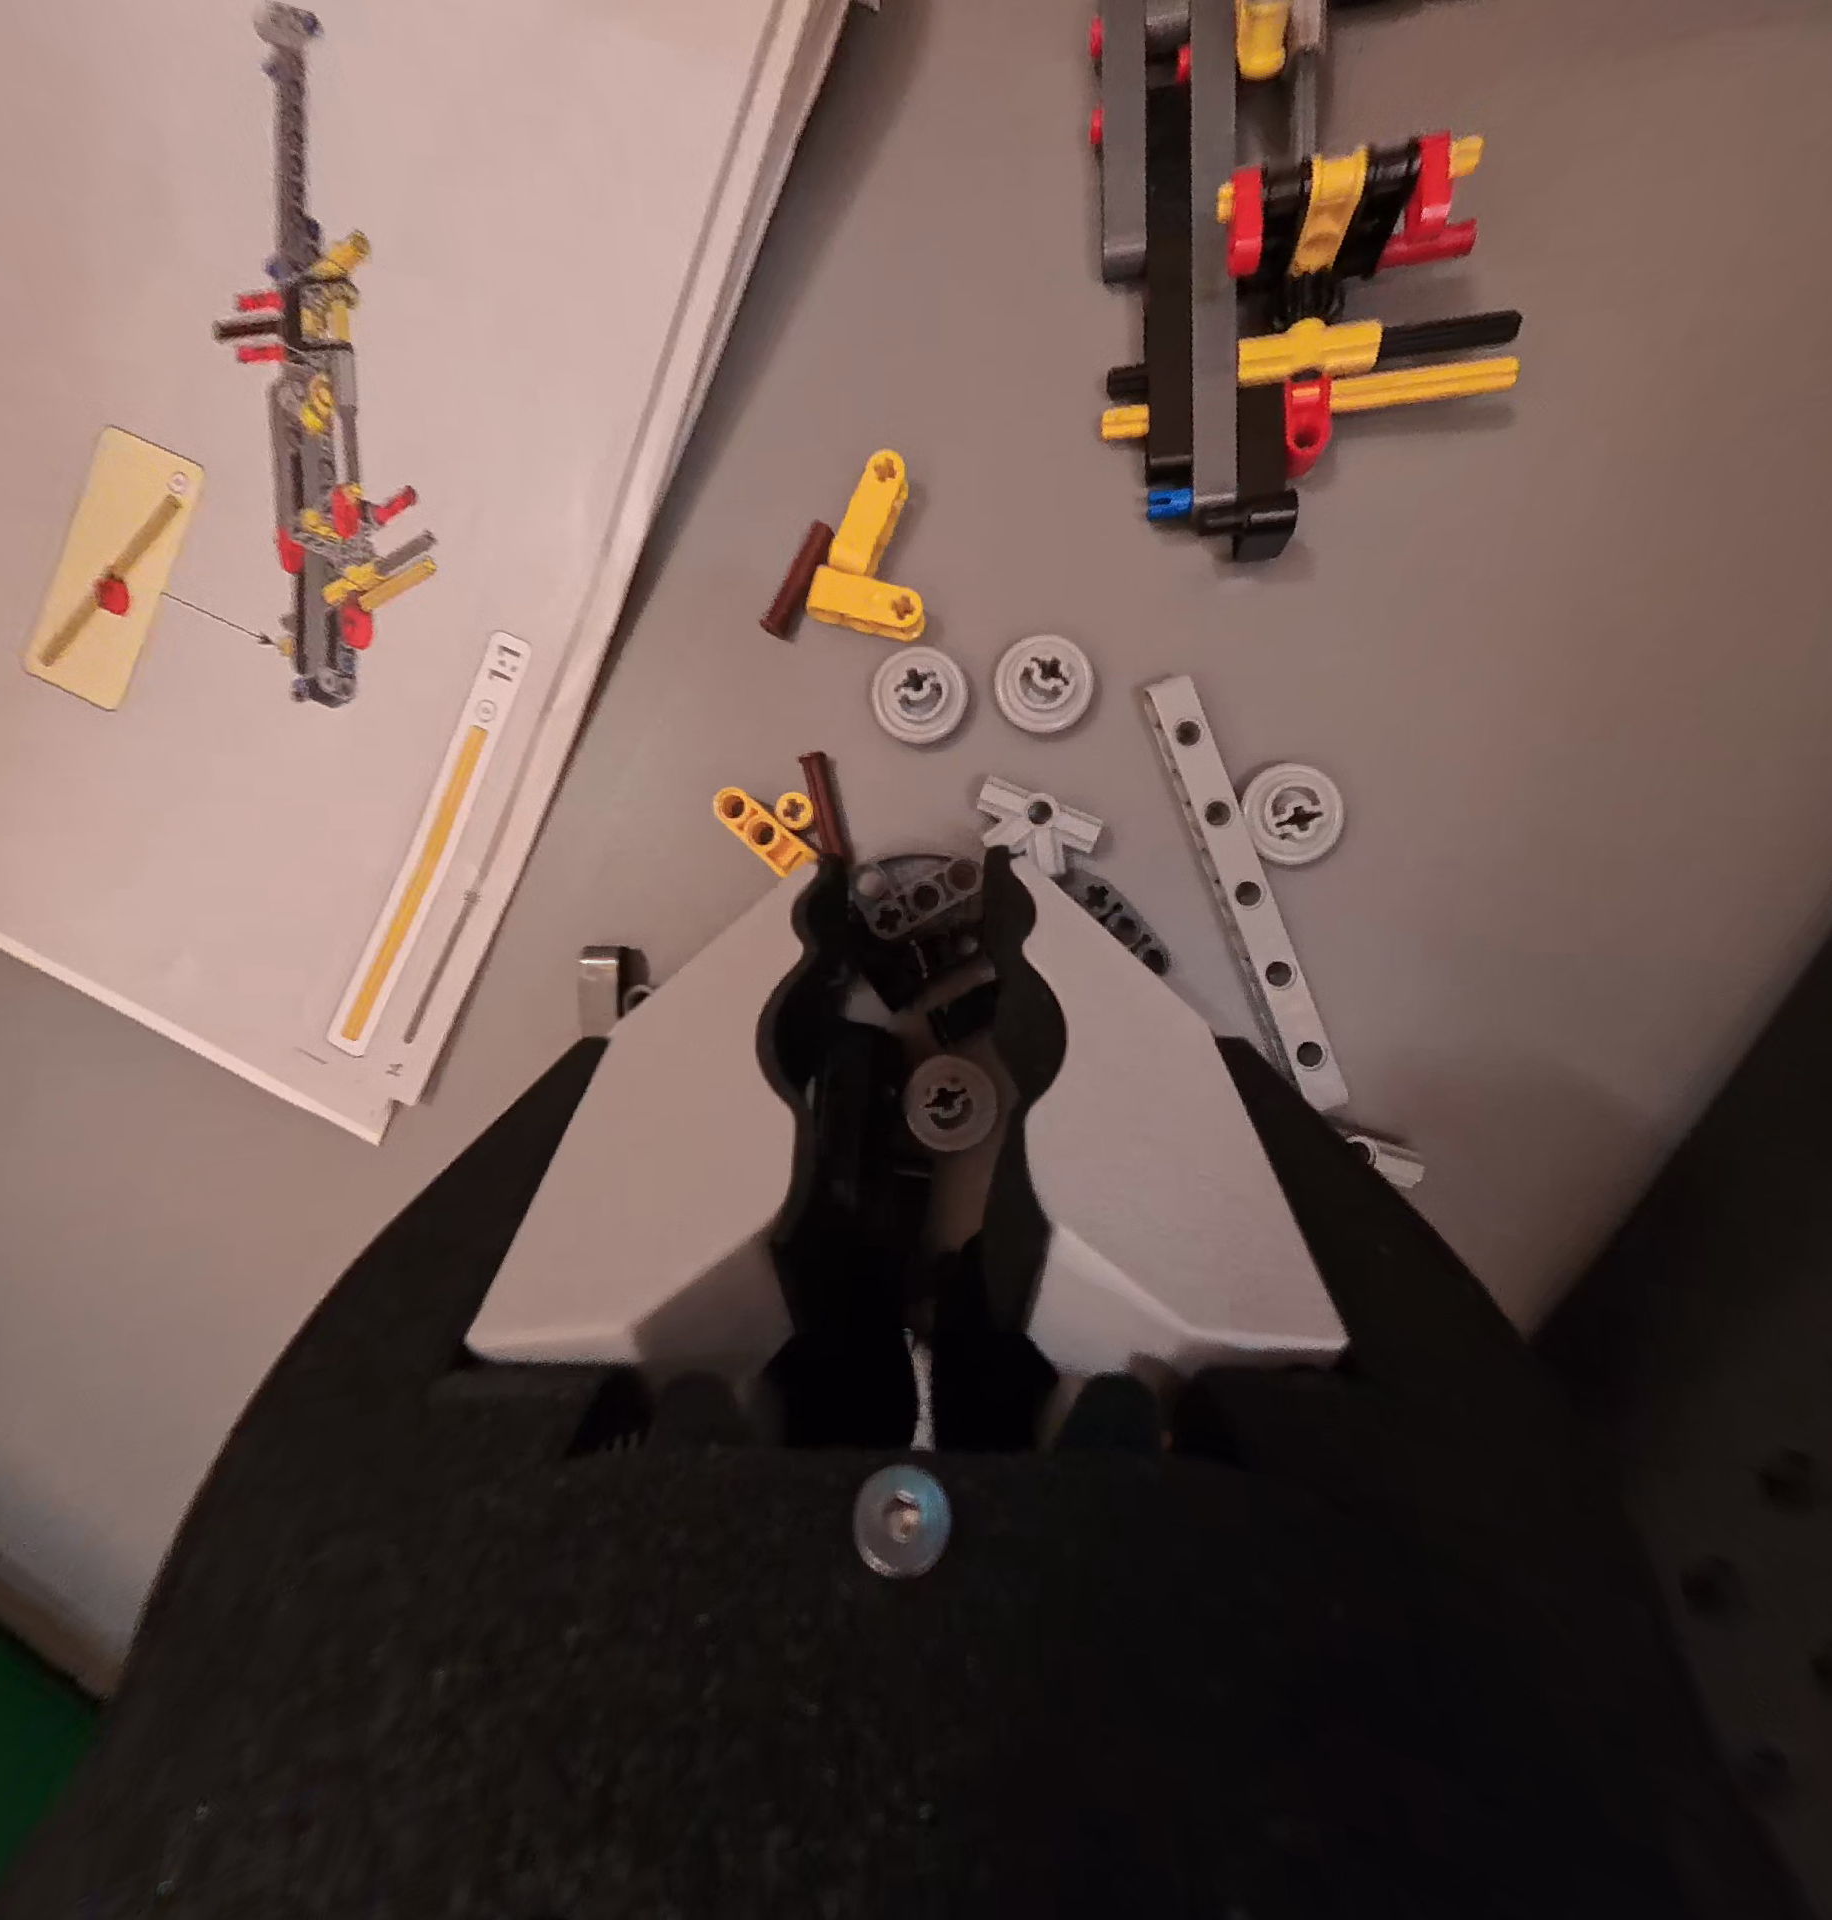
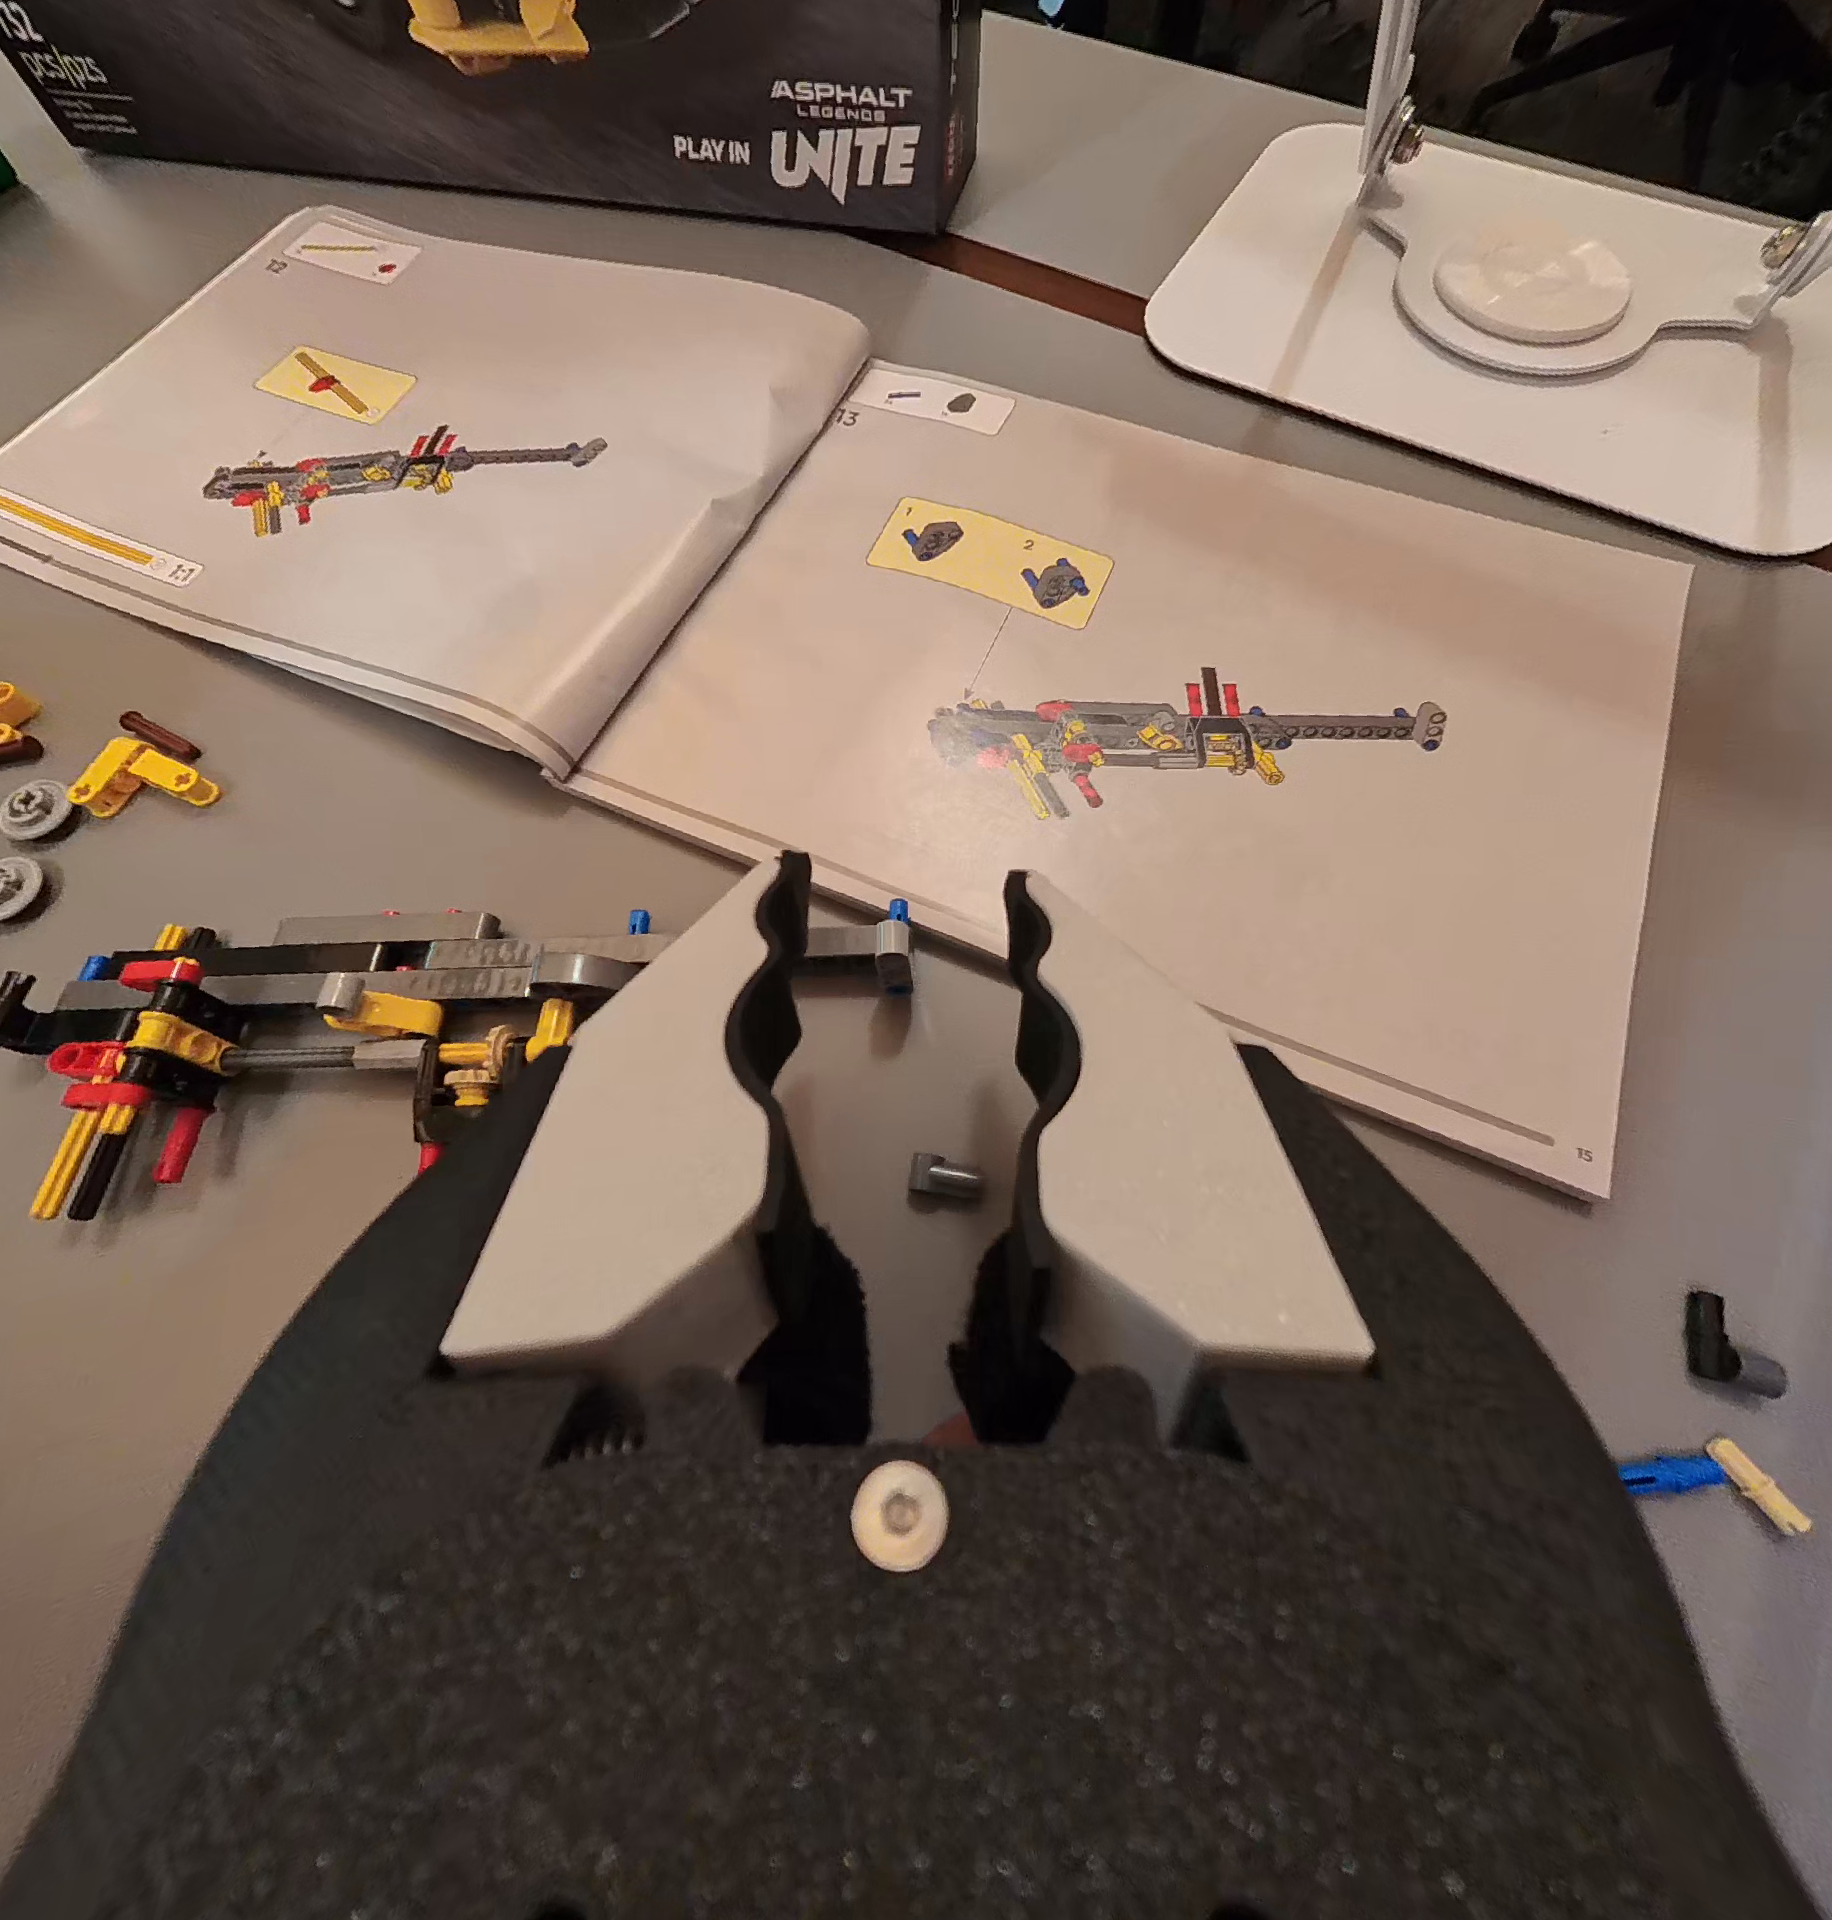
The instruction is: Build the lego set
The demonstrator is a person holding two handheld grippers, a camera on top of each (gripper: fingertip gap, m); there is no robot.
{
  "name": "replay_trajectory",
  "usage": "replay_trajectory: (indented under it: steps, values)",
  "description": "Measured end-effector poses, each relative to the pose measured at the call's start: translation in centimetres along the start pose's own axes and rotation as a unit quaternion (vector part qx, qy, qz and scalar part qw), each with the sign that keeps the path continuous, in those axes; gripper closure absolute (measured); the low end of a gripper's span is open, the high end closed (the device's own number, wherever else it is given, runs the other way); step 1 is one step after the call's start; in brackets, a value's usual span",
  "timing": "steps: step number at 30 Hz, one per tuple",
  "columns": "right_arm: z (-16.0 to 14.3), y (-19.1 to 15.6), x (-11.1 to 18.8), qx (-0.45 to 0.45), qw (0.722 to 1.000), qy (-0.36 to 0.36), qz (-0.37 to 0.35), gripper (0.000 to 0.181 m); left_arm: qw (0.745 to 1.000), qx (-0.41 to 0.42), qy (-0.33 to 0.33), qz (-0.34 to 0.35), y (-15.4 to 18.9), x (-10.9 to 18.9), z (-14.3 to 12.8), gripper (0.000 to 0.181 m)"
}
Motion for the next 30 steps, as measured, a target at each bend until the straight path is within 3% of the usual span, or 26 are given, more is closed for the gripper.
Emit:
replay_trajectory:
  steps: [4, 7, 10, 13, 17, 24, 27, 30]
  values:
    - [0.1, 0.3, 0.2, -0.012, 1.0, 0.007, 0.0, 0.144, 0.997, -0.025, 0.061, 0.033, 0.4, 2.3, 2.3, 0.158]
    - [0.1, 0.8, 0.3, -0.023, 1.0, 0.011, -0.002, 0.144, 0.983, -0.069, 0.156, -0.062, 3.6, 2.9, 6.1, 0.158]
    - [0.2, 1.2, 0.4, -0.036, 0.999, 0.017, -0.002, 0.144, 0.971, -0.145, 0.126, -0.141, 8.0, -0.4, 8.6, 0.157]
    - [0.1, 1.4, 0.5, -0.036, 0.999, 0.015, -0.006, 0.144, 0.959, -0.162, 0.109, -0.205, 10.5, -3.4, 9.5, 0.157]
    - [0.2, 1.3, 0.5, -0.031, 0.999, 0.016, -0.01, 0.144, 0.967, -0.174, 0.063, -0.178, 10.6, -5.5, 9.1, 0.157]
    - [0.0, 2.8, 0.9, -0.038, 0.998, 0.012, -0.039, 0.143, 0.968, -0.164, 0.059, -0.18, 10.3, -6.5, 9.0, 0.157]
    - [0.0, 4.6, 2.4, -0.037, 0.996, -0.005, -0.082, 0.141, 0.969, -0.166, 0.046, -0.178, 10.5, -7.1, 8.8, 0.157]
    - [-0.9, 5.2, 5.0, -0.014, 0.996, -0.038, -0.078, 0.133, 0.968, -0.164, 0.046, -0.183, 10.7, -7.6, 8.7, 0.157]
Point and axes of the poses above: each gripper's, where its closed fingertips meet, x back along the fingers, z out of its top, y = z × x across the jaws, the point moved 10 cm from there along x, back along the fingers, and after that the axes turned 8 degrees about -z, right-handed, at the moved point
